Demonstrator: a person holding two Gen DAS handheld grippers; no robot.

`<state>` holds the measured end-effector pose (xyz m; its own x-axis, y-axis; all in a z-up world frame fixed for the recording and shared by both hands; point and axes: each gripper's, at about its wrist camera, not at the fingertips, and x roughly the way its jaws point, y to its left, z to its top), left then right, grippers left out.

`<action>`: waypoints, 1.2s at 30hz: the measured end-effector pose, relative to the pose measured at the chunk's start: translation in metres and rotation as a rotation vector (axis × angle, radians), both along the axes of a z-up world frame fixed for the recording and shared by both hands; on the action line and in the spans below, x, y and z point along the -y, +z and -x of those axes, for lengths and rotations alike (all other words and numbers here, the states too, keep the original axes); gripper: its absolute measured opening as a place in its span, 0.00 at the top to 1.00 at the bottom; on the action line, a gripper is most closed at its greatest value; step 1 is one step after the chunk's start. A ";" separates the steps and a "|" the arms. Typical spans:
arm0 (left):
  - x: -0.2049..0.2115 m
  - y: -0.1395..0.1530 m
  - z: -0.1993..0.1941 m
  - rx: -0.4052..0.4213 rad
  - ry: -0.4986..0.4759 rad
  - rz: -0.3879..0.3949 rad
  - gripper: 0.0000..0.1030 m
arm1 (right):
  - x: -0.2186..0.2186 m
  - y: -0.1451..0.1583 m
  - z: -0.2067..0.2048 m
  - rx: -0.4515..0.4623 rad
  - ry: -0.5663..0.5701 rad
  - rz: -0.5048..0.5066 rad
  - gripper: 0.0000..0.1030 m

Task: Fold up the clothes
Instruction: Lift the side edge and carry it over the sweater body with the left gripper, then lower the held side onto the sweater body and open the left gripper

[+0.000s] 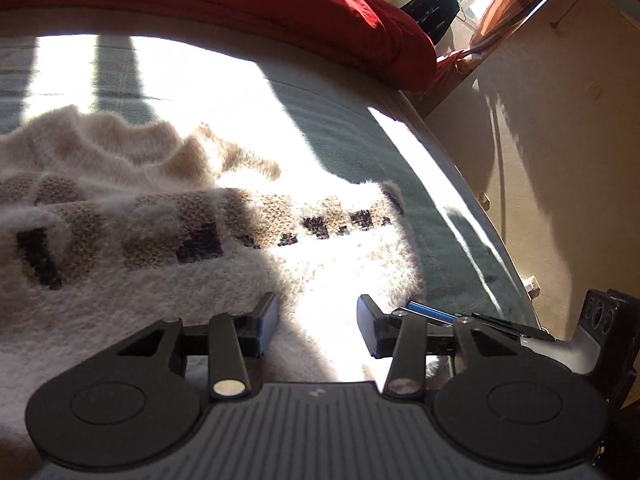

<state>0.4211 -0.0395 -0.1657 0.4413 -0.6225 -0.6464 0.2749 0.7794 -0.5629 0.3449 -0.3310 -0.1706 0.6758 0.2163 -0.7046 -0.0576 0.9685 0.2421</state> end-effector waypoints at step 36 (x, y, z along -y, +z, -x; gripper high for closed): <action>0.151 -0.007 -0.096 -0.133 -0.194 0.039 0.49 | -0.032 0.005 0.042 0.089 0.016 0.207 0.69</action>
